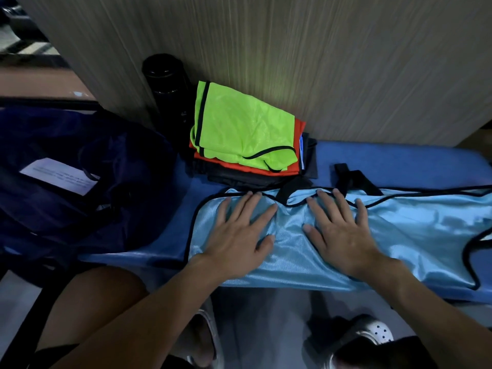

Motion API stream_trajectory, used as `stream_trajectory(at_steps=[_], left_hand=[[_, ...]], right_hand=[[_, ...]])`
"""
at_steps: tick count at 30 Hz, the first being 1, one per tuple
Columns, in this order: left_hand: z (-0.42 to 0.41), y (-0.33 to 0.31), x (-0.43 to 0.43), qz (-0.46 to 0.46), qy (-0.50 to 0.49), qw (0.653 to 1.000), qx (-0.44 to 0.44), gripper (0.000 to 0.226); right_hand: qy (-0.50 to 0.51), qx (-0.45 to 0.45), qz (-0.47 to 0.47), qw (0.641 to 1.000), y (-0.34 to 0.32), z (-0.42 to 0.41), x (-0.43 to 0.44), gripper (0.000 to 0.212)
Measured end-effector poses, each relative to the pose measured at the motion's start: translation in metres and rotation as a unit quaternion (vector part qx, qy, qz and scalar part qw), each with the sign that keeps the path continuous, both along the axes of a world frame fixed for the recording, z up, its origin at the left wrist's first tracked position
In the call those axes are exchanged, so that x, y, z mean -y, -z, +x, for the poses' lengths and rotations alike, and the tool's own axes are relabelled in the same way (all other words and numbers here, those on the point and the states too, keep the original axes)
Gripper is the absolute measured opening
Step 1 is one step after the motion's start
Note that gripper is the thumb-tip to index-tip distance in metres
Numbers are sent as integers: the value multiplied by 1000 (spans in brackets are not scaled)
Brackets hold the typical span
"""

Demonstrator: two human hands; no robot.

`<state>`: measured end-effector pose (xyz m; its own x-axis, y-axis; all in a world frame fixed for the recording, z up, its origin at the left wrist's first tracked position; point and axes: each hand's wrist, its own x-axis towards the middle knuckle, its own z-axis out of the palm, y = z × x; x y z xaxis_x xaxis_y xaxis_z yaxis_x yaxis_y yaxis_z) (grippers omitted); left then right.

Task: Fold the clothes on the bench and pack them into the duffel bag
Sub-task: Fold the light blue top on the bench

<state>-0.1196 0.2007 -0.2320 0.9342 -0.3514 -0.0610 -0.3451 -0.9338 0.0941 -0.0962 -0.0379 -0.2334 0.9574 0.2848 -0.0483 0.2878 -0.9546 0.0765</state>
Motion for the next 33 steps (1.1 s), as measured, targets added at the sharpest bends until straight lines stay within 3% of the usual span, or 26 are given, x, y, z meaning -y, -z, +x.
stream_trajectory(at_steps=[7, 12, 15, 25, 30, 33], left_hand=[[-11, -4, -9, -9, -4, 1000, 2, 66], [-12, -23, 8, -64, 75, 987, 127, 43], [-1, -23, 17, -64, 82, 989, 106, 41], [12, -8, 25, 45, -1, 999, -20, 81], [6, -16, 33, 2, -3, 999, 37, 74], [10, -13, 35, 36, 16, 999, 31, 72]], right_hand=[[8, -14, 6, 1000, -1, -6, -5, 70], [24, 79, 65, 994, -15, -12, -3, 56], [72, 107, 68, 989, -15, -15, 5, 53], [85, -13, 54, 995, -7, -1, 23, 65], [77, 48, 49, 995, -20, -6, 25, 52], [66, 2, 60, 996, -17, -6, 30, 60]])
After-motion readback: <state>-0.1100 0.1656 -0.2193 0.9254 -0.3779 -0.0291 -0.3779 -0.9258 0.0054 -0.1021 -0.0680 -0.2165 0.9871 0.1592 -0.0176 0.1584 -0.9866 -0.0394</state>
